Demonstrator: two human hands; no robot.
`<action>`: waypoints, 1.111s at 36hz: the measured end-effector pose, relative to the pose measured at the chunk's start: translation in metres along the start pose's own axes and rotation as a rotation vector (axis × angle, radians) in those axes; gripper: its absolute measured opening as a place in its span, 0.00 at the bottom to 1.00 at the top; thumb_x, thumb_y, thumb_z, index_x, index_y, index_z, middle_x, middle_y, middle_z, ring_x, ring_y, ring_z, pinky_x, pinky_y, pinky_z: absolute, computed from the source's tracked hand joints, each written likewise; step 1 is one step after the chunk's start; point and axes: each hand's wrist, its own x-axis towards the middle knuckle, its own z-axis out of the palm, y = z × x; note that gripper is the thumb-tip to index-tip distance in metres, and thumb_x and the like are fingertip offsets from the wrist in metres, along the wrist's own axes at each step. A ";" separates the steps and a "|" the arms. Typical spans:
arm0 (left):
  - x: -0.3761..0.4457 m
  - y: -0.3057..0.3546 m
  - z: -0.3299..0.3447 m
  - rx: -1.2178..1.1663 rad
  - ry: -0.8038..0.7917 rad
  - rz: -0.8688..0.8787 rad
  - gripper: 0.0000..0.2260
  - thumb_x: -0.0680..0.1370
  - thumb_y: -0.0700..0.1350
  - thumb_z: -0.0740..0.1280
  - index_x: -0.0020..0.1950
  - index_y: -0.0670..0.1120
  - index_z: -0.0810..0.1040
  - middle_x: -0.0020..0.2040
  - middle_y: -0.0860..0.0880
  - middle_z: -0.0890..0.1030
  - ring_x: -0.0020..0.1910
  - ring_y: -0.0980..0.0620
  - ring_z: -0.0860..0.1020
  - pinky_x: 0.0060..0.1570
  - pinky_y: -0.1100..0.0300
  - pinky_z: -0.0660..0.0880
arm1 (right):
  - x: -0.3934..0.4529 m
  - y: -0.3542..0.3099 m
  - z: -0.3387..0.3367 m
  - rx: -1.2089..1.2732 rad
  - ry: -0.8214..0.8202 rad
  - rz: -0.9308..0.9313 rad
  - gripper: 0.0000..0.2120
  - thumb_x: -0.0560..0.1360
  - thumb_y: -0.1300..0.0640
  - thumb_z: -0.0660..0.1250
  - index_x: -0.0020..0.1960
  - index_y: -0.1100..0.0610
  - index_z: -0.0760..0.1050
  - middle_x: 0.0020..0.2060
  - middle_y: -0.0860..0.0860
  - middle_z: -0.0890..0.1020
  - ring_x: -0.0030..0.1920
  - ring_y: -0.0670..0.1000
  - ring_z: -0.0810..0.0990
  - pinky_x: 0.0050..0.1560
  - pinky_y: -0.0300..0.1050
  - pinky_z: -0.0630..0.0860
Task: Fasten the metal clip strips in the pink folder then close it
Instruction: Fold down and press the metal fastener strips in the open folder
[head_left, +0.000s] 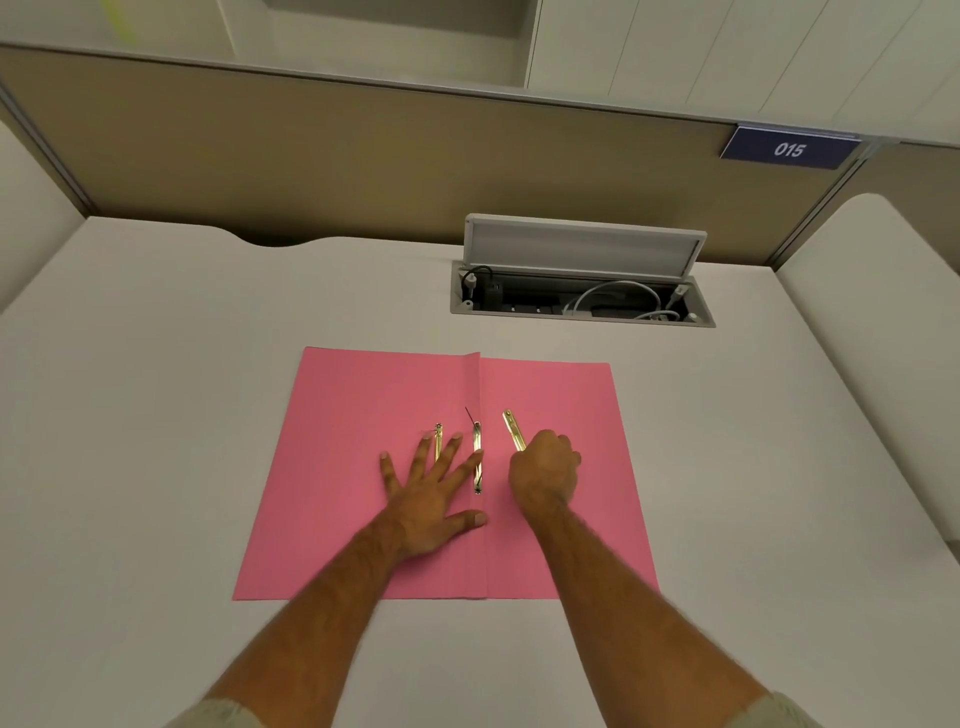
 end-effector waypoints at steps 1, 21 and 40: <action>0.000 0.000 0.000 -0.001 0.002 -0.001 0.37 0.72 0.78 0.49 0.68 0.74 0.25 0.77 0.60 0.27 0.77 0.47 0.26 0.64 0.26 0.25 | -0.001 0.000 0.000 -0.005 0.001 -0.013 0.12 0.78 0.58 0.66 0.59 0.62 0.77 0.55 0.57 0.79 0.57 0.58 0.76 0.54 0.52 0.79; 0.000 0.001 0.000 -0.031 0.025 -0.013 0.39 0.72 0.78 0.50 0.70 0.72 0.25 0.77 0.61 0.28 0.77 0.48 0.26 0.63 0.29 0.23 | -0.002 -0.003 -0.010 0.097 -0.046 -0.014 0.07 0.76 0.61 0.71 0.51 0.64 0.79 0.47 0.59 0.84 0.46 0.57 0.84 0.40 0.46 0.80; 0.000 0.002 -0.001 -0.007 0.026 -0.006 0.39 0.73 0.76 0.51 0.72 0.70 0.28 0.79 0.59 0.30 0.77 0.46 0.27 0.60 0.32 0.20 | -0.011 -0.027 -0.037 0.758 -0.191 -0.028 0.09 0.72 0.65 0.73 0.37 0.55 0.82 0.35 0.50 0.85 0.32 0.45 0.80 0.25 0.33 0.73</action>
